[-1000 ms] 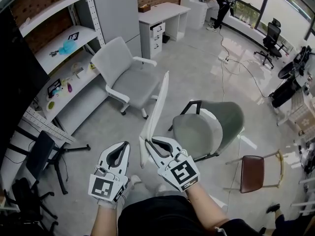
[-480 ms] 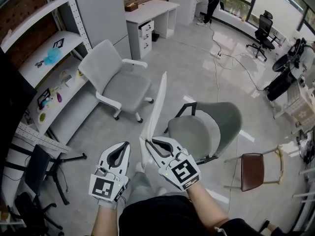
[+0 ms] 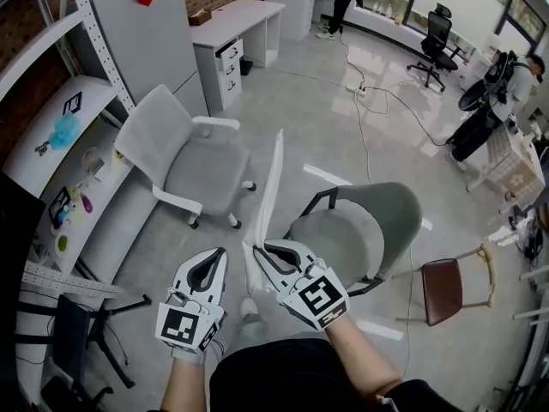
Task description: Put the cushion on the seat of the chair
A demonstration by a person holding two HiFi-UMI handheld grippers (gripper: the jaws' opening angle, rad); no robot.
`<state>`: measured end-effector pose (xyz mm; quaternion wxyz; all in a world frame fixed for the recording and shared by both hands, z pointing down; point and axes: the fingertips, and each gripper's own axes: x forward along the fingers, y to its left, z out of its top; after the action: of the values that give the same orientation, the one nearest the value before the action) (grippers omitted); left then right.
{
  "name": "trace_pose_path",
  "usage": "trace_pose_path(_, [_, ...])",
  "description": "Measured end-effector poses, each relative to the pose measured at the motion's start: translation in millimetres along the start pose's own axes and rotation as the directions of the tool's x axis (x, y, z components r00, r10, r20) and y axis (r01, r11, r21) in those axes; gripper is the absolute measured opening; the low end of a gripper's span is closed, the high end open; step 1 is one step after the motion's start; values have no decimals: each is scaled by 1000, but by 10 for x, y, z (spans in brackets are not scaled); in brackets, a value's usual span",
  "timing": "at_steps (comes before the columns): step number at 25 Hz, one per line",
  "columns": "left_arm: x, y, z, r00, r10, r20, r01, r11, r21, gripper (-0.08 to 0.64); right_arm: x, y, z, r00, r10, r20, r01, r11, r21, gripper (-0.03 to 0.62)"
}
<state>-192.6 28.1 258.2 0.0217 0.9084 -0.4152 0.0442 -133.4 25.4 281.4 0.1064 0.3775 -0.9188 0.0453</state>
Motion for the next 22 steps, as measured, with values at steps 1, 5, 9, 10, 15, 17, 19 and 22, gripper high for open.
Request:
trace_pose_path(1, [59,65,8,1000,-15,1,15,1000,1,12,63,-44,9,1000,-12,-4,12,1000,1,34])
trace_pose_path(5, [276,319,-4,997,-80,2,80,997,-8,12,326,-194,23,998,-60,-20,60,998,-1,34])
trace_pose_path(9, [475,508,-19,988,-152,-1,151,988,-14,12,546,-310,60,995,-94,-38,94,996,-3,34])
trace_pose_path(10, [513,545,-14,986,-170,-1,170,985,-17,12,595,-324,73,994,-97,-42,97,995,-5,34])
trace_pose_path(15, [661,676,-70,969,-248,-9,248,968,-26,12,785,-347,72,992,-109,-69,107,994,-35,34])
trace_pose_path(17, [717,690,-93,962,-273,-14,272,962,-30,12,819,-356,45,991,-110,-82,106,993,-44,34])
trace_pose_path(19, [768,670,-102,954,-298,-18,297,954,-34,12,826,-368,11,989,-113,-98,109,993,-49,34])
trace_pose_path(22, [841,591,-116,940,-338,-32,337,941,-33,12,789,-397,-49,984,-129,-126,124,991,-52,34])
